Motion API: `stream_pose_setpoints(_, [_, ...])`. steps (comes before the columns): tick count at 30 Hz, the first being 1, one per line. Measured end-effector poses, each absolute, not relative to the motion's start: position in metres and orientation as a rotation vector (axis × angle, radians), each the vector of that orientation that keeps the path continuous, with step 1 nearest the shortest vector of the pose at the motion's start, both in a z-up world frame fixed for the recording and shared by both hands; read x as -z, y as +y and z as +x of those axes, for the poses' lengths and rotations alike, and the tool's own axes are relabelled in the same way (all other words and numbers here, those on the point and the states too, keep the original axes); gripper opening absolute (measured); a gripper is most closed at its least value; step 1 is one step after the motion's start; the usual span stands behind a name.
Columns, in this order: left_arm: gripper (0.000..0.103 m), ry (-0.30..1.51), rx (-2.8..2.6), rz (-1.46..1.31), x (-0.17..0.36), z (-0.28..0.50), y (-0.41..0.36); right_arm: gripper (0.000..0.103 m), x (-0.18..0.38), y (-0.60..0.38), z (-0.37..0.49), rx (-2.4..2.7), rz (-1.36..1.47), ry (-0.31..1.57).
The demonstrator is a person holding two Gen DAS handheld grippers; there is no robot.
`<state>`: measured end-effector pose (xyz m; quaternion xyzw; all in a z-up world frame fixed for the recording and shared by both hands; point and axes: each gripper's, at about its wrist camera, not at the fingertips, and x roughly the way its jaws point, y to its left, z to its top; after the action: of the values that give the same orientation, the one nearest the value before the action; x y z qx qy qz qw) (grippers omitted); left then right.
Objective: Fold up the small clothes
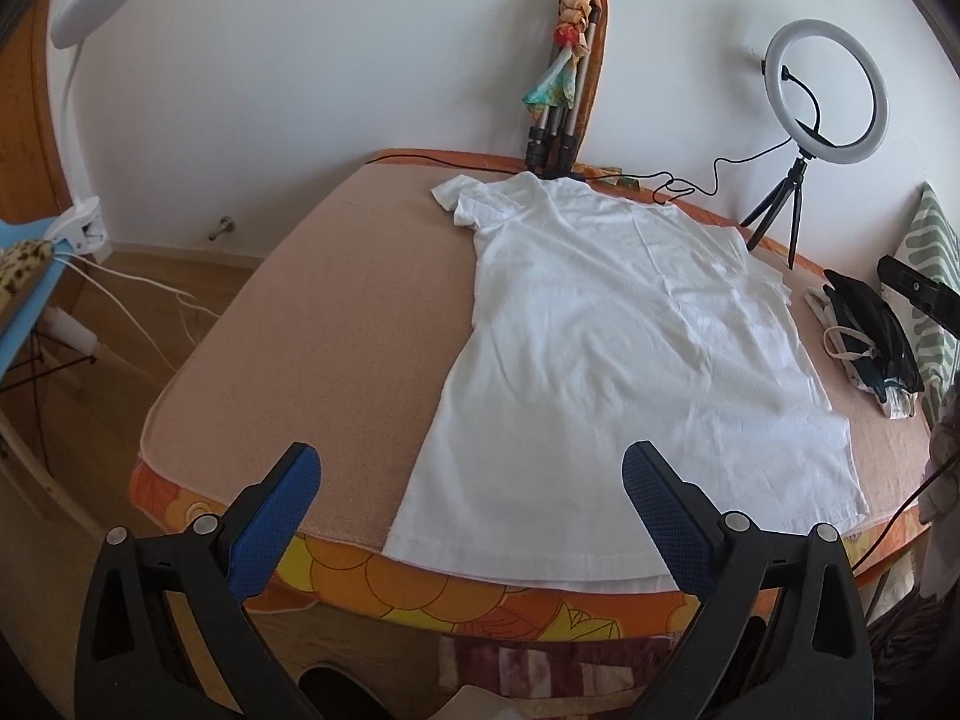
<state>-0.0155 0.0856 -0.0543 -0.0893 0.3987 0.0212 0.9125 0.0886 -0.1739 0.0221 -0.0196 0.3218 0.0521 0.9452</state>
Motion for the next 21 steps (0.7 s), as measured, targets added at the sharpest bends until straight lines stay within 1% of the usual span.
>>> stream_pose_setpoints(1, [0.096,0.822,-0.030,-0.199,0.057,-0.017,0.089,0.103,-0.024,-0.169,0.092,-0.131,-0.040,0.657])
stream_pose_setpoints(3, [0.090,0.825,-0.016,-0.227,0.060,-0.019,0.094,0.103,-0.029,-0.156,0.099,-0.199,-0.027,0.656])
stream_pose_setpoints(7, [0.082,0.866,0.008,-0.267,0.071,-0.017,0.099,0.103,-0.035,-0.124,0.123,-0.334,-0.034,0.681])
stream_pose_setpoints(9, [0.074,0.895,0.018,-0.283,0.077,-0.015,0.101,0.103,-0.036,-0.106,0.139,-0.376,-0.061,0.696])
stream_pose_setpoints(10, [0.073,0.907,0.023,-0.295,0.080,-0.014,0.103,0.103,-0.037,-0.096,0.149,-0.393,-0.077,0.708])
stream_pose_setpoints(11, [0.069,0.913,0.026,-0.307,0.083,-0.014,0.105,0.103,-0.037,-0.086,0.159,-0.406,-0.088,0.722])
stream_pose_setpoints(13, [0.066,0.927,0.023,-0.322,0.090,-0.012,0.109,0.103,-0.036,-0.072,0.177,-0.426,-0.088,0.748])
stream_pose_setpoints(15, [0.057,0.946,0.019,-0.322,0.096,-0.009,0.111,0.103,-0.034,-0.060,0.197,-0.435,-0.082,0.788])
stream_pose_setpoints(19, [0.051,0.983,0.025,-0.331,0.106,-0.003,0.112,0.103,-0.026,-0.037,0.238,-0.455,-0.048,0.882])
stream_pose_setpoints(21, [0.045,0.995,0.038,-0.353,0.110,-0.001,0.114,0.103,-0.020,-0.025,0.260,-0.469,-0.022,0.925])
